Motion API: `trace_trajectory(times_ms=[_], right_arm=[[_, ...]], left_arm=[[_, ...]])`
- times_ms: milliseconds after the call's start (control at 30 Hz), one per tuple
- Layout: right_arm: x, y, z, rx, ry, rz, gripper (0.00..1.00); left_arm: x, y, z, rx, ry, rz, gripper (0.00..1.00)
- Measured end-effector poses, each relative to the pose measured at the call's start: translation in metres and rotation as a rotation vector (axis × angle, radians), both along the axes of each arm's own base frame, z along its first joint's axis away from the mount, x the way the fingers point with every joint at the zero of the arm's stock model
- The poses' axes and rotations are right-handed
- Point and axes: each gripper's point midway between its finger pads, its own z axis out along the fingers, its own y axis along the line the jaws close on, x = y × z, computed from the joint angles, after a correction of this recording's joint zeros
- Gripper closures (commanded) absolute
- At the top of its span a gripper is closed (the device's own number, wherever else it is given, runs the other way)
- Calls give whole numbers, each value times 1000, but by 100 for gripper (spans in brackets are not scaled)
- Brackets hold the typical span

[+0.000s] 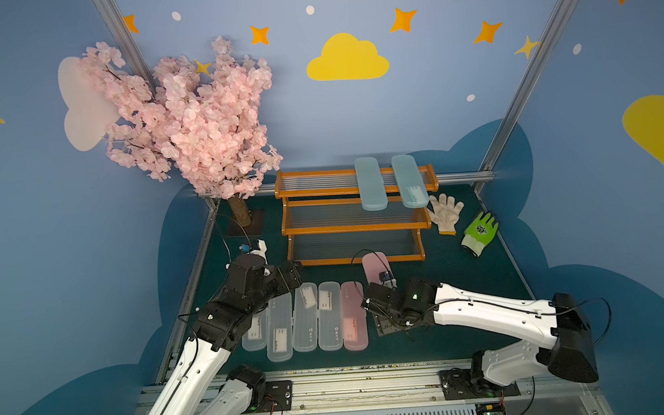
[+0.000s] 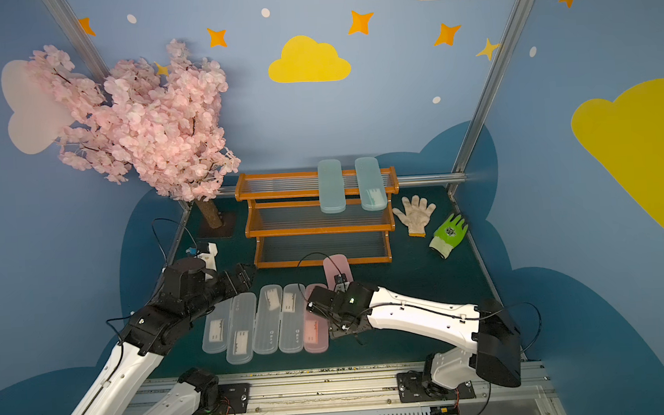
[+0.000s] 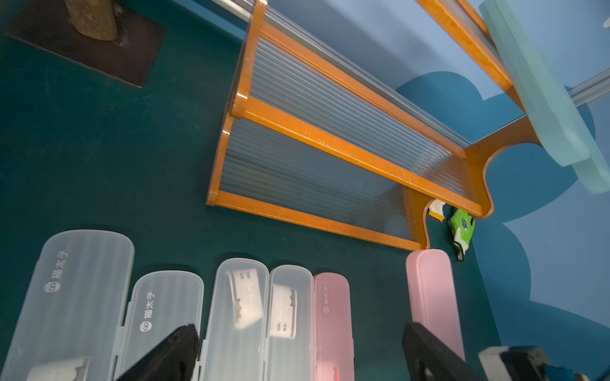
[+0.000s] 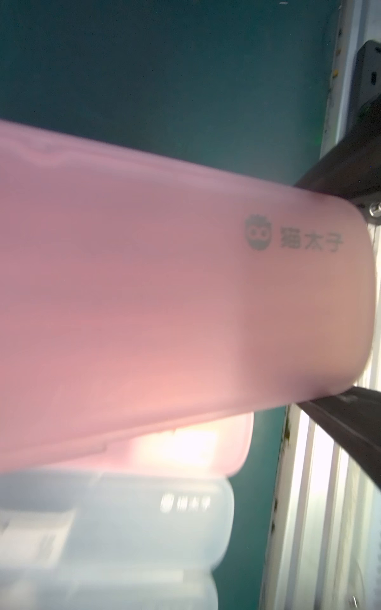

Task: Place the pencil cases on the shelf according to color
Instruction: Pick up the pencil case from the center of the board, then place the pencil case on the shelf.

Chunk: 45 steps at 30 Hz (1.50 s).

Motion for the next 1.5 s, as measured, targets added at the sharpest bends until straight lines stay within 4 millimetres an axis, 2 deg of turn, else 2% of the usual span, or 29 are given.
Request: trace_trajectory(times_ms=[133,300,400,567,767,867,1033,1133,1333,1500], right_arm=[[16,32,24,32,-43,13,42],[45,73,38,48,-76,27,42],[71,95,44,69,-84,14,42],[117,118,43,99,-74,-19,41],[159,136,37,143,-53,-56,39],[173,142,37,159,-61,-73,38],[186,153,39,183,-83,-66,34],[193,161,41,201,-100,-58,27],[202,165,47,221,-120,-56,17],[210,165,58,245,-146,-58,14]], left_arm=[[12,9,-7,22,34,31,0],[23,12,-14,28,70,34,0],[24,9,-14,17,74,17,0],[26,1,-13,-10,65,-19,0],[22,-5,-23,-31,70,-55,0],[18,-7,-28,-40,81,-68,0],[13,-11,-30,-66,81,-89,0],[9,-14,-33,-85,82,-98,0],[-2,-14,-45,-105,105,-101,0],[-7,-14,-40,-117,95,-105,0]])
